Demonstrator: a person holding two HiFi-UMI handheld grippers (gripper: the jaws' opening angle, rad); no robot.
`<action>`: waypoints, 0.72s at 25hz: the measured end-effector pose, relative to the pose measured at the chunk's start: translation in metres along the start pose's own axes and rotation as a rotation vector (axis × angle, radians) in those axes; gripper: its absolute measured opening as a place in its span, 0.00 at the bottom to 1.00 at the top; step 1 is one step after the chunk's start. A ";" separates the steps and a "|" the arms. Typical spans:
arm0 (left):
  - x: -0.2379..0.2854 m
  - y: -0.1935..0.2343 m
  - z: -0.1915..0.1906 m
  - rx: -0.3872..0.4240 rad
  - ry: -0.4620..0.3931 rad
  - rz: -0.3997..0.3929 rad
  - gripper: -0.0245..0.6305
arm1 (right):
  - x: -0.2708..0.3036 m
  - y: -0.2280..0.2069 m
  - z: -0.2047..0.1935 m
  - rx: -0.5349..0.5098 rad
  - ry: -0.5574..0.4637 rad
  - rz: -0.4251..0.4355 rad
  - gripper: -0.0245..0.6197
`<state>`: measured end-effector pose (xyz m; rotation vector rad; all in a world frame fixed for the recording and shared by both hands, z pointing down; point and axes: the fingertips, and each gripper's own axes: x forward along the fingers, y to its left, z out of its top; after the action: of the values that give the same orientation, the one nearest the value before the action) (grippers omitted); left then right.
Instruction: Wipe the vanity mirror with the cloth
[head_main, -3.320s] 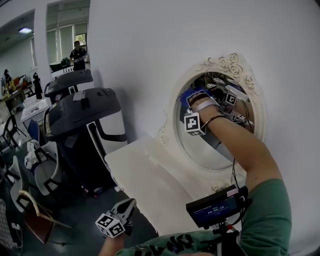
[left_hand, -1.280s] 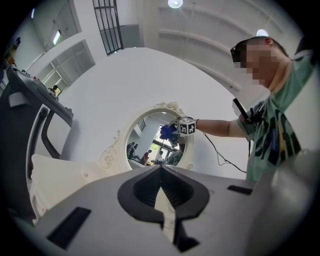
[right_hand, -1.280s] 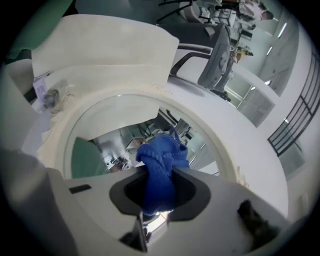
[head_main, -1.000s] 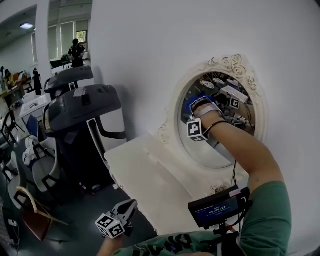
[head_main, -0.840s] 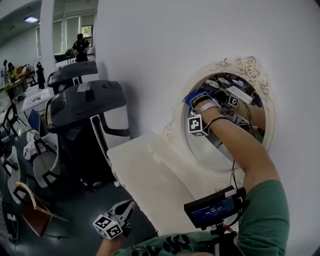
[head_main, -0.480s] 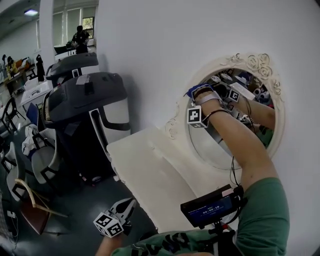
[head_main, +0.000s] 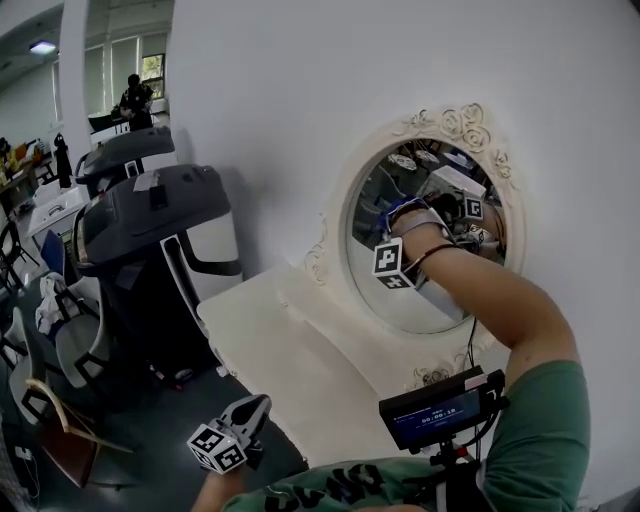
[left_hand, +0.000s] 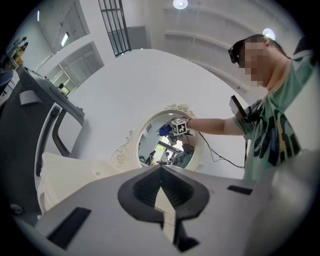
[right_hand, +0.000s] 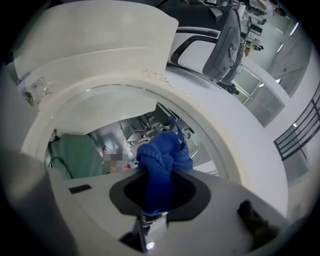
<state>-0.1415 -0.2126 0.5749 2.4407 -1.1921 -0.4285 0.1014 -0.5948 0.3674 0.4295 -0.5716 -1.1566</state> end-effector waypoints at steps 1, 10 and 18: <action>0.003 -0.005 0.000 0.004 -0.001 -0.009 0.05 | -0.008 0.013 -0.009 -0.002 0.003 0.018 0.15; 0.032 -0.069 -0.011 0.027 0.025 -0.137 0.05 | -0.079 0.136 -0.095 0.013 0.065 0.232 0.15; 0.034 -0.102 -0.011 0.042 0.022 -0.175 0.05 | -0.105 0.175 -0.126 0.044 0.097 0.335 0.15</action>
<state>-0.0475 -0.1801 0.5334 2.5899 -0.9922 -0.4291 0.2766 -0.4324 0.3514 0.4073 -0.5608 -0.8002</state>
